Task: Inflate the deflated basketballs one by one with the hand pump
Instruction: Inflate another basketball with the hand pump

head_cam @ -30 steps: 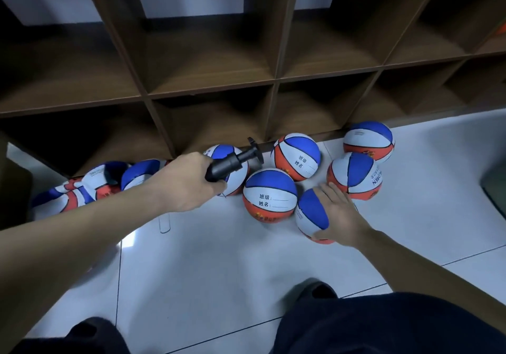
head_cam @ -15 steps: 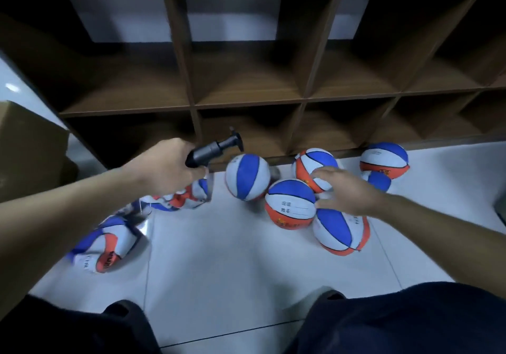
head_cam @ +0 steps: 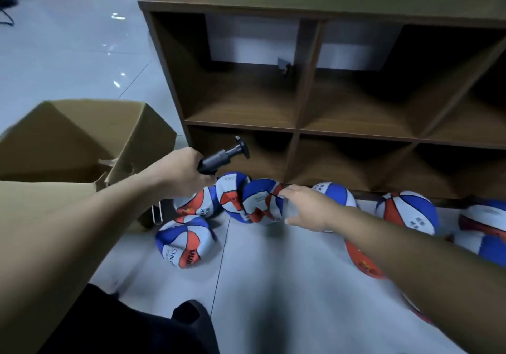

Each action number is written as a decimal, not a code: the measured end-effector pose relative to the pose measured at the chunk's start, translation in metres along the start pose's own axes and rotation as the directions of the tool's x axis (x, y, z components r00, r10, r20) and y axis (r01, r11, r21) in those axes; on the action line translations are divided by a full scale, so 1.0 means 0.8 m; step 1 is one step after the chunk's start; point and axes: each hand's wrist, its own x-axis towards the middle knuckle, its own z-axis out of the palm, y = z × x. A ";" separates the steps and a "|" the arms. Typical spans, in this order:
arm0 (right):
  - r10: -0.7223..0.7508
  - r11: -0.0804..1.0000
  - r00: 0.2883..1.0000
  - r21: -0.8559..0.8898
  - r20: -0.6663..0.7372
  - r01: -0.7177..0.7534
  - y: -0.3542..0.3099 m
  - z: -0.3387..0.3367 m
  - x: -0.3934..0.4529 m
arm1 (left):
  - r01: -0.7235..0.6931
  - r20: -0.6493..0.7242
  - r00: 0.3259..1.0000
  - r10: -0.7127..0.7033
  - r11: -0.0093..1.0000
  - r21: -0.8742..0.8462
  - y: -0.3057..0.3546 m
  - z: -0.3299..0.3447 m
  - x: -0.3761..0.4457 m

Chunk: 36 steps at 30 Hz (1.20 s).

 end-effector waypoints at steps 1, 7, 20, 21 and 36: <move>0.009 0.999 1.000 0.042 -0.007 -0.009 -0.003 0.009 0.017 | 0.010 0.004 1.000 -0.010 1.000 -0.018 -0.007 0.002 0.004; 0.019 0.994 1.000 0.103 0.010 -0.020 0.004 0.037 0.119 | 0.023 0.059 0.998 -0.021 0.999 -0.042 -0.035 0.017 0.032; -0.092 0.989 0.995 -0.116 0.023 0.094 0.027 0.062 0.174 | -0.002 0.093 0.996 0.010 0.996 -0.088 -0.033 0.025 0.073; -0.109 0.978 0.994 -0.175 0.019 0.111 0.028 0.063 0.174 | -0.005 0.093 0.996 0.013 0.996 -0.085 -0.033 0.026 0.073; 0.201 0.914 0.968 0.385 -0.150 -0.130 -0.036 0.041 0.009 | -0.074 0.093 0.991 0.096 0.973 -0.218 0.009 0.009 0.041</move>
